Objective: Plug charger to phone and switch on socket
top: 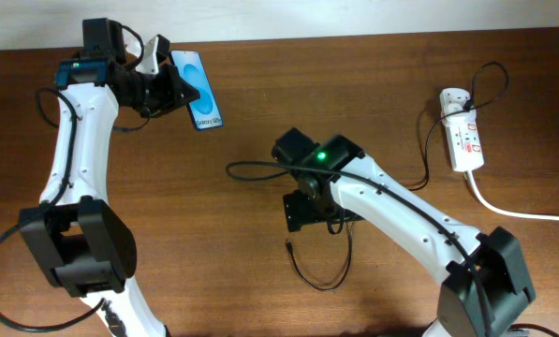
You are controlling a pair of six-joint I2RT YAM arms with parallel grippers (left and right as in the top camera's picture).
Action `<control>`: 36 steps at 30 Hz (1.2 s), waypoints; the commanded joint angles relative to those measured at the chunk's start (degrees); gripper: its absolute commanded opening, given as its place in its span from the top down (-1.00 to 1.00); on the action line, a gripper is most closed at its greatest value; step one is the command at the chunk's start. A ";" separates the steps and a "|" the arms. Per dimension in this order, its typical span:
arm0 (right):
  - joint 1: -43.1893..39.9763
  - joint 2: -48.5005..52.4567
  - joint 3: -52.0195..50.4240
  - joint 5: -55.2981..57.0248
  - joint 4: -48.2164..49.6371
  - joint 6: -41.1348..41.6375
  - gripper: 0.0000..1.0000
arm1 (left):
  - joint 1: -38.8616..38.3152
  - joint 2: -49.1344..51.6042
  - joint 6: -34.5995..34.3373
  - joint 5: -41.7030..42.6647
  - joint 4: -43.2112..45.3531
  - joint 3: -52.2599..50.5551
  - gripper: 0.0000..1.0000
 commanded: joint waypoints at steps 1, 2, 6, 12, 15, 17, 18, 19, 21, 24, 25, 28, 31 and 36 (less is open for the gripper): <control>-0.11 -0.09 -6.73 -14.32 9.40 -8.17 -0.97 | 0.42 -0.66 -0.72 0.39 0.13 0.63 1.00; -0.13 -0.09 -8.90 -19.26 13.40 -10.93 -0.97 | 0.42 -0.66 -0.74 0.39 0.13 0.63 1.00; -0.11 -0.09 -11.54 -20.44 16.04 -10.38 -0.49 | 0.42 -0.66 -0.72 0.39 0.13 0.63 1.00; -0.07 -0.04 -15.63 -20.11 21.14 -5.86 -0.14 | 0.42 -0.66 -0.72 0.39 0.11 0.63 1.00; -0.07 -0.04 -17.86 -20.48 24.70 -4.94 -0.07 | 0.42 -0.66 -0.72 0.39 0.13 0.63 1.00; -0.07 -0.04 -19.17 -20.48 26.10 -3.08 0.00 | 0.42 -0.66 -0.72 0.39 0.07 0.63 1.00; -0.07 -0.04 -19.37 -20.48 26.05 -3.10 0.03 | 0.42 -0.66 -0.72 0.39 0.09 0.63 1.00; -0.07 -0.04 -19.54 -20.65 26.03 -3.10 0.03 | 0.42 -0.66 -0.72 0.39 0.11 0.63 1.00; -0.07 -0.04 -20.46 -21.86 26.95 -3.10 0.03 | 0.42 -0.66 -0.72 0.39 0.11 0.63 1.00; -0.07 -0.04 -22.40 -21.99 29.29 -3.06 0.05 | 0.42 -0.66 -0.72 0.39 0.09 0.63 1.00; -0.07 -0.04 -22.77 -21.99 30.12 -2.64 0.09 | 0.42 -0.66 -0.72 0.39 0.09 0.63 1.00; -0.07 0.02 -22.77 -21.99 31.04 -0.13 0.24 | 0.42 -0.66 -0.72 0.39 0.09 0.63 1.00; -0.07 1.73 -22.77 -22.47 32.11 0.39 0.22 | 0.42 -0.66 -0.72 0.39 0.11 0.63 1.00; -0.07 4.61 -22.77 -23.78 32.74 0.96 0.16 | 0.42 -0.66 -0.72 0.39 0.11 0.63 1.00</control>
